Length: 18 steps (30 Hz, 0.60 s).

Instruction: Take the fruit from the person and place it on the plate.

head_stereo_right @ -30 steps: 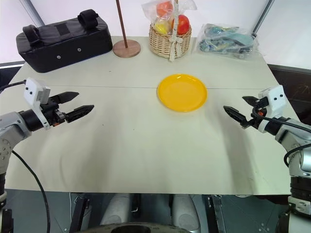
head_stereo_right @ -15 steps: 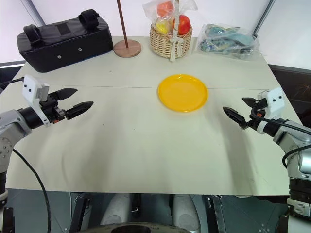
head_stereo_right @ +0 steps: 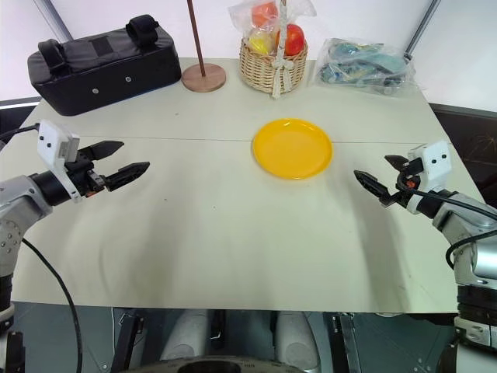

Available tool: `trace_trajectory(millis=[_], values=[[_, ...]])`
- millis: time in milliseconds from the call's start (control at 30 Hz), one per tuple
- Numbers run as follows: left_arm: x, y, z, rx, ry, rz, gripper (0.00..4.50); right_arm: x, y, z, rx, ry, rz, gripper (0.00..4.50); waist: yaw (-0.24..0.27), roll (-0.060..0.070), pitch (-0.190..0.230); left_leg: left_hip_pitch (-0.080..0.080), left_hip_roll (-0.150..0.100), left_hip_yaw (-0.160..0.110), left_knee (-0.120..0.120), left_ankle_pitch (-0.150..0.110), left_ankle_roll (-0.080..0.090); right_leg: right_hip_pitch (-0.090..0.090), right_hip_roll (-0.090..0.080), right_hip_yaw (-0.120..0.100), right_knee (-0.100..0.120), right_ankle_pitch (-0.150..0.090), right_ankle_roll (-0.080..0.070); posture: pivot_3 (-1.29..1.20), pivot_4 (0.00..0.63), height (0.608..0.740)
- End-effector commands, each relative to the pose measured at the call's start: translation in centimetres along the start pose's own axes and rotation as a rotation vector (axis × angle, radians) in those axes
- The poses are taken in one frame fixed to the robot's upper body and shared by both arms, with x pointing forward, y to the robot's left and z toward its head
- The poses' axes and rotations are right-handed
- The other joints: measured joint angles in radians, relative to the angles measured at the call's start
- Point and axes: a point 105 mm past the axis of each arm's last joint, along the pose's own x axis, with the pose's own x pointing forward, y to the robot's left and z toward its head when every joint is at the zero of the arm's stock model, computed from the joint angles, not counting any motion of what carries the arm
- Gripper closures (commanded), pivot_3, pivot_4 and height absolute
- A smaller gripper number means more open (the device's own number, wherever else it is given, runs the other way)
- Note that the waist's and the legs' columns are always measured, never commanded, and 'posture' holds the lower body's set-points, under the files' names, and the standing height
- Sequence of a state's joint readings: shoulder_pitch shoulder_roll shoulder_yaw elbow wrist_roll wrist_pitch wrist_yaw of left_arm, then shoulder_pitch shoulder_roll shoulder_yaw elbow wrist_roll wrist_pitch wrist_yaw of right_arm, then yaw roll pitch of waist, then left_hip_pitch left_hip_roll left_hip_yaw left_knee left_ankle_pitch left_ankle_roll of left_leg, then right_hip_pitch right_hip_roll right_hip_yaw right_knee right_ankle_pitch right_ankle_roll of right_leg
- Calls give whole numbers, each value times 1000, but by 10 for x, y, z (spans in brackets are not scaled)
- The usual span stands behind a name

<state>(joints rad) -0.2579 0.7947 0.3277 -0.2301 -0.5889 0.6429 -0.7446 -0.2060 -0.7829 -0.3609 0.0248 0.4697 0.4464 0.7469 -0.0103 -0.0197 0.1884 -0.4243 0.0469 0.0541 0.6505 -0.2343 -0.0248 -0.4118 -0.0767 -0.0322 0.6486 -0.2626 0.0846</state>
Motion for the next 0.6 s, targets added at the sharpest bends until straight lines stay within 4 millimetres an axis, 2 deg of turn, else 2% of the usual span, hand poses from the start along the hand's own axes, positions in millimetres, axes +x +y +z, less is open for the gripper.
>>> trace_trajectory(millis=[33, 600], values=[[-2, 0, 9, 31, -31, 12, 79, 0, -4, 11, -32, -40, -23, 0, 0, 0, 0, 0, 0, 0, 0, 0, 0, 0, 0, 0, 0, 0, 0, 0, 150, 740], [0, -2, 8, 36, -26, 5, 79, 2, -2, 9, -29, -40, -18, 0, 0, 0, 0, 0, 0, 0, 0, 0, 0, 0, 0, 0, 0, 0, 0, 0, 150, 740]])
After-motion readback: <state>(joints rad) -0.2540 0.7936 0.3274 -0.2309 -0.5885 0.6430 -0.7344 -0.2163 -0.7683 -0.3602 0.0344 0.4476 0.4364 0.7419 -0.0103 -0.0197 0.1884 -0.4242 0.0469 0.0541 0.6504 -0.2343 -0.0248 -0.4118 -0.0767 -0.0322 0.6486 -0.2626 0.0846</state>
